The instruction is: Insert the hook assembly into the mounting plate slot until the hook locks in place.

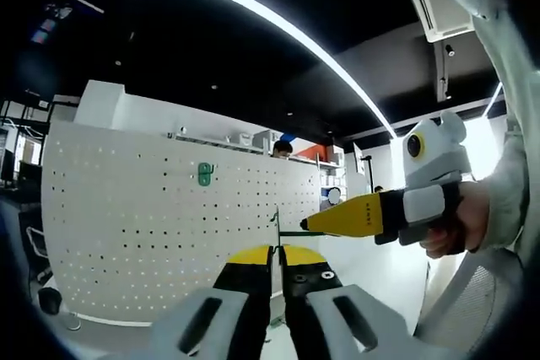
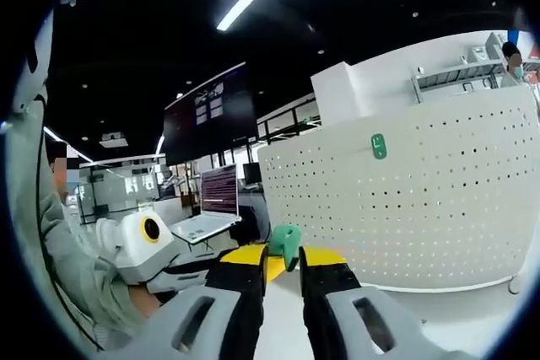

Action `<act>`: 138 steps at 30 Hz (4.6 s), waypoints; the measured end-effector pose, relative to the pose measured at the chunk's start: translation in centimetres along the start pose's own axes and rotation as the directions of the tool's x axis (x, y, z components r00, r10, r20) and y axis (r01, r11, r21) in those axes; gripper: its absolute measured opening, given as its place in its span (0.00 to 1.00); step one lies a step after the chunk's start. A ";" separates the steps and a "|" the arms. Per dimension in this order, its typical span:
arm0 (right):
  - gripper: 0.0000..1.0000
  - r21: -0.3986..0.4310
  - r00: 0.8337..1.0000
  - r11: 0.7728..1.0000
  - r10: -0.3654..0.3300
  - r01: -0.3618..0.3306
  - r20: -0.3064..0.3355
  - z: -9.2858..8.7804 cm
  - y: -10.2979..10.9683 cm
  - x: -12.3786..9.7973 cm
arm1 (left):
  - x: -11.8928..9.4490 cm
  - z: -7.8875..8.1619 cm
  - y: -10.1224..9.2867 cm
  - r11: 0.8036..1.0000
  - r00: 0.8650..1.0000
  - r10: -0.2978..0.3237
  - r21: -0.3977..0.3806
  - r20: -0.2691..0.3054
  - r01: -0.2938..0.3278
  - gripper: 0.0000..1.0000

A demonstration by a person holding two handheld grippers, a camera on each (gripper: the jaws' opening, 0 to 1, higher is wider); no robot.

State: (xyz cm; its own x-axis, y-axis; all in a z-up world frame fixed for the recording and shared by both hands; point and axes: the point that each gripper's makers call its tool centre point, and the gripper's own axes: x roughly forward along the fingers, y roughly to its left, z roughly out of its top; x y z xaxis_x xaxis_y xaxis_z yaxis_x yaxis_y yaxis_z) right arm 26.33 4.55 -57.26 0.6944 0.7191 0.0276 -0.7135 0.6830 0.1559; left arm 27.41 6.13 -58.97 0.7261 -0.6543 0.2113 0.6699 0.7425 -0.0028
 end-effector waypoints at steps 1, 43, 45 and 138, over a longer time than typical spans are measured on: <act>0.12 0.002 1.000 1.000 0.000 0.000 -0.002 -0.1 0.0 0.1 | 0.0 0.1 -0.1 1.000 1.000 -0.004 0.001 0.003 0.004 0.03; 0.00 -0.045 0.999 0.998 -0.034 0.032 -0.041 -1.2 -0.2 0.3 | 0.2 -0.9 -1.2 0.999 0.998 -0.053 -0.008 -0.025 0.053 0.05; 0.00 -0.042 0.999 0.998 -0.041 0.040 -0.035 -1.0 -0.4 0.3 | 0.2 -1.0 -1.2 0.999 0.998 -0.051 -0.006 -0.029 0.051 0.07; 0.01 -0.174 0.859 0.849 -0.460 0.500 0.222 9.2 -16.9 7.2 | 0.7 -2.4 0.4 0.995 0.997 -0.002 -0.096 -0.081 -0.005 0.49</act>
State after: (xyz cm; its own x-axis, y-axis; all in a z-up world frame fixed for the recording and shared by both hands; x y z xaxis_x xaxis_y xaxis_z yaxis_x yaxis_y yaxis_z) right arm 44.22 -2.98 -50.62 0.9461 0.2750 0.1713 -0.2749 0.9612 -0.0252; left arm 28.53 5.61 -61.20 0.7347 -0.6654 0.1318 0.6777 0.7289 -0.0977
